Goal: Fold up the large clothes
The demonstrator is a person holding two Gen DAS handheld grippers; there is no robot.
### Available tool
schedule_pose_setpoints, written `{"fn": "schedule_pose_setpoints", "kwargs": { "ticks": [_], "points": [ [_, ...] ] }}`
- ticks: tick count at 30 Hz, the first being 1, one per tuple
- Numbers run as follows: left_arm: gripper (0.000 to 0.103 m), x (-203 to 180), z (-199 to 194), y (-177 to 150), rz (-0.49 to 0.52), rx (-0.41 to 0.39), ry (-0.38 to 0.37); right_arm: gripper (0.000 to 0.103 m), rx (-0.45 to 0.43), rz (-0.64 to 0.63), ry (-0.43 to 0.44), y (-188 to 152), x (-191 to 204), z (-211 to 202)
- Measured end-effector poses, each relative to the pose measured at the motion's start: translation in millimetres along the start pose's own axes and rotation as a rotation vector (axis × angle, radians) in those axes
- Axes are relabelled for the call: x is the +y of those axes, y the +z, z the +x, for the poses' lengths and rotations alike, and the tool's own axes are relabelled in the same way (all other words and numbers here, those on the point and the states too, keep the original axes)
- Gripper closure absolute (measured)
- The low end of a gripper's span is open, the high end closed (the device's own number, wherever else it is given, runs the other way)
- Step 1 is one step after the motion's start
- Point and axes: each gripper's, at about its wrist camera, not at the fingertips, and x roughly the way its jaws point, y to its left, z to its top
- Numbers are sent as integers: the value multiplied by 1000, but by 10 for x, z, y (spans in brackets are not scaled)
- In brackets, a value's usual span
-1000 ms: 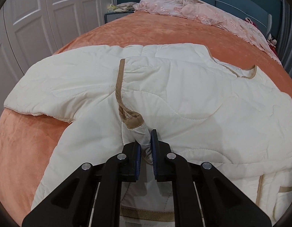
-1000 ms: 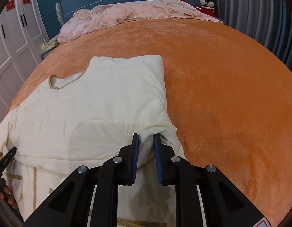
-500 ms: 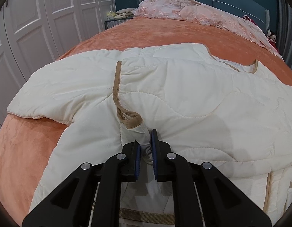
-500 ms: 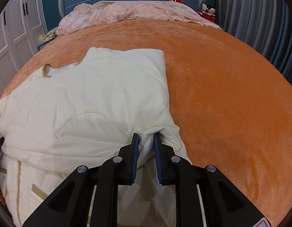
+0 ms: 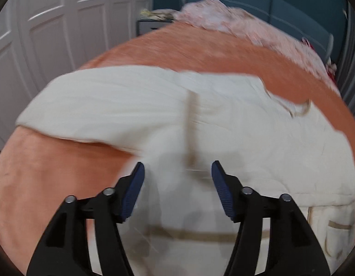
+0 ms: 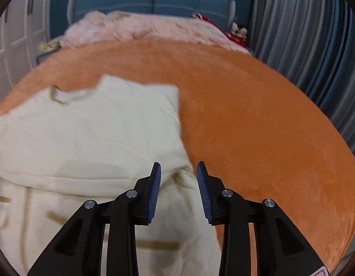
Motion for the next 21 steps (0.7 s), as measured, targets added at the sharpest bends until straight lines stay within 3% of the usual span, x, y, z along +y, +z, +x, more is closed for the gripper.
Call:
{"fn": "schedule_pose_setpoints", "kwargs": {
  "ticks": [2,9,15,19,20,21],
  "points": [
    [33,427,-100,90,-63,5,6,70,-15,-2,51,57,167,-139],
    [33,2072,-26,354,-401,16,103,71,24,-103,317,119,1408,-185],
    [33,2907,305,477,-579,51,128,70,110,-196,343,-157,2068,61],
    [42,3044,473,535,-609,43,129,69,103,-227,299,-361,2140,120],
    [56,3048,495,585,-596,42,134,69,95,-234,294,-377,2138,105],
    [64,3061,489,607,-579,45,134,69,93,-239,290,-383,2134,92]
  ]
}}
